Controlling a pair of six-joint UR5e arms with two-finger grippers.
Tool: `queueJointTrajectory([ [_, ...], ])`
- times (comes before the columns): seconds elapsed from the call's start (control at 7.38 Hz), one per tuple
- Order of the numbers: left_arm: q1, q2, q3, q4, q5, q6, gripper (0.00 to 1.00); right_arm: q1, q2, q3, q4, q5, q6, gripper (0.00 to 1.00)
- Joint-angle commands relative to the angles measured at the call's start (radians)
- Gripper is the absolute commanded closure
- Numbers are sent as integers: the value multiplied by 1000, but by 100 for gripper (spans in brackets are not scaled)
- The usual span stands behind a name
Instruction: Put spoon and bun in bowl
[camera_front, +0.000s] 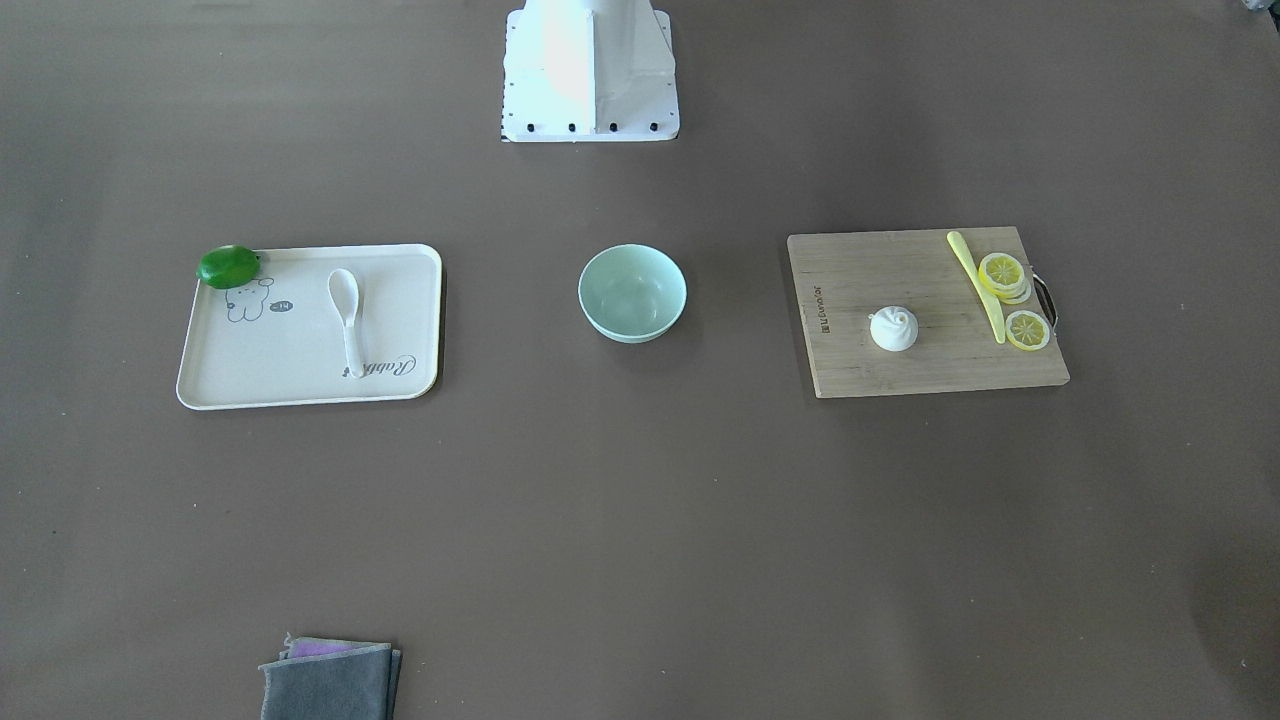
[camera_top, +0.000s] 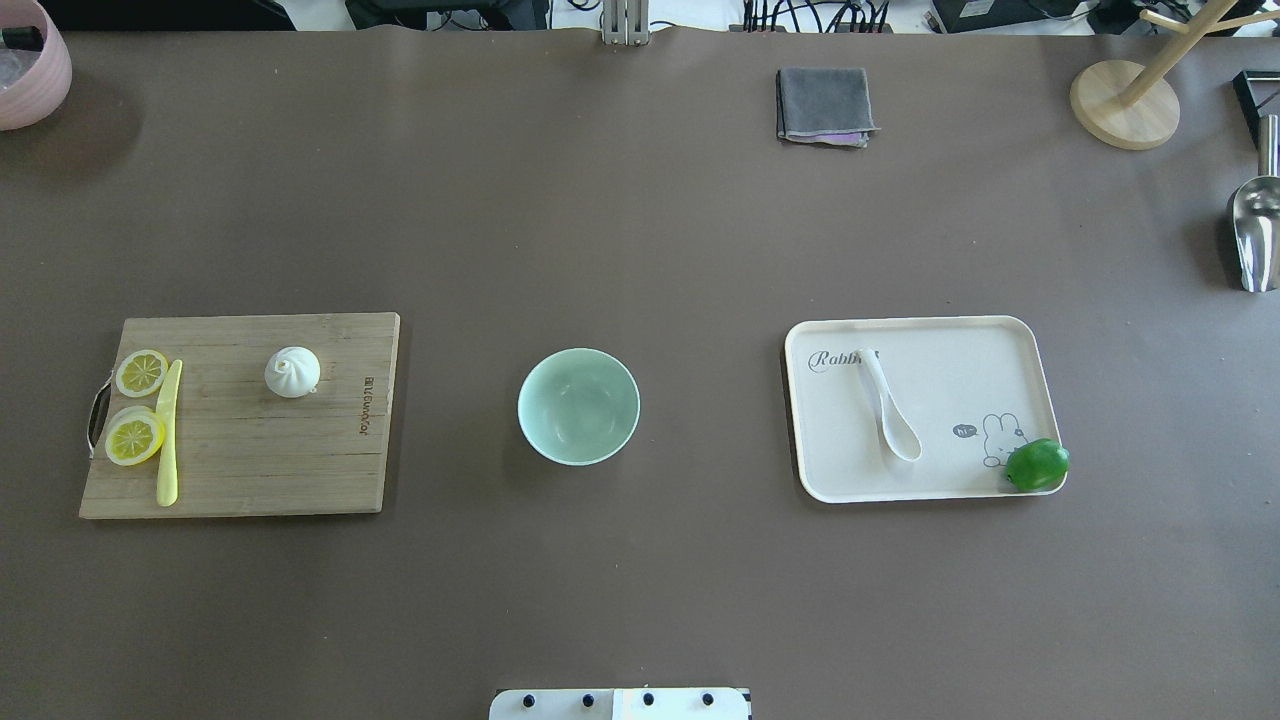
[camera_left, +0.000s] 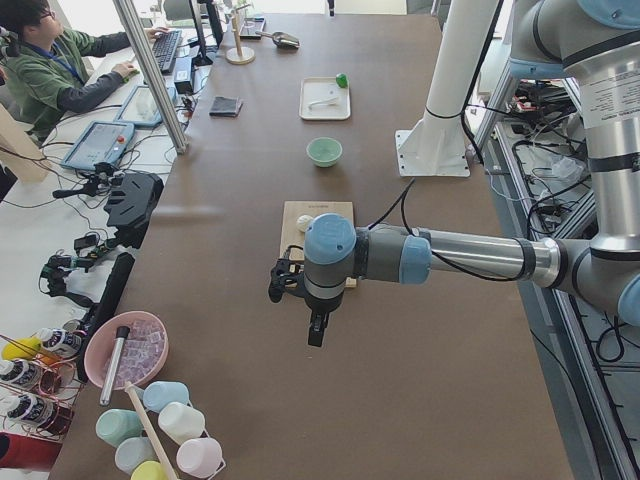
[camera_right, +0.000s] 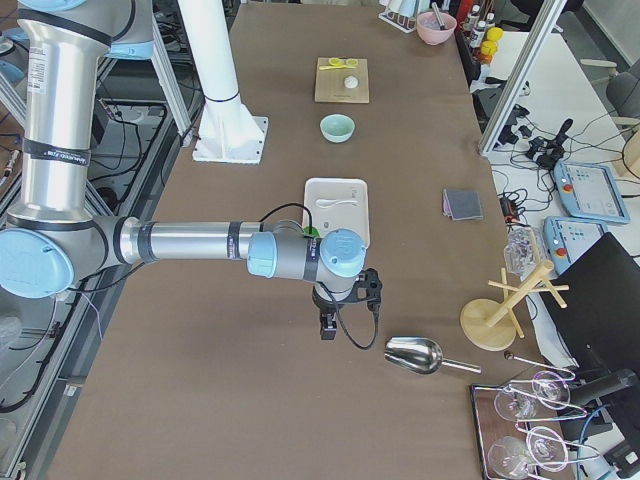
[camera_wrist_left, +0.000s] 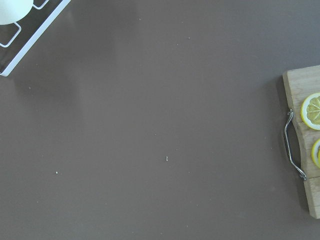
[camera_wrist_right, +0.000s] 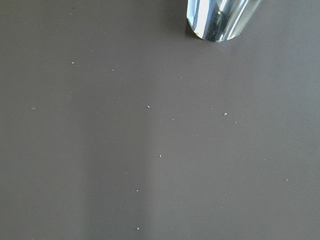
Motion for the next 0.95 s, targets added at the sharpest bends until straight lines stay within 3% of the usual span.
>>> queueJointTrajectory([
  [0.0,-2,0,-10,-6,2,0,2,0,0,2,0,-2,0,0],
  [0.41,0,-25,-10,-8,3,-6,2,0,12,22,44,1,3,0],
  [0.81,-3,-111,-13,-87,-6,-6,2,2,5,21,461,-12,59,0],
])
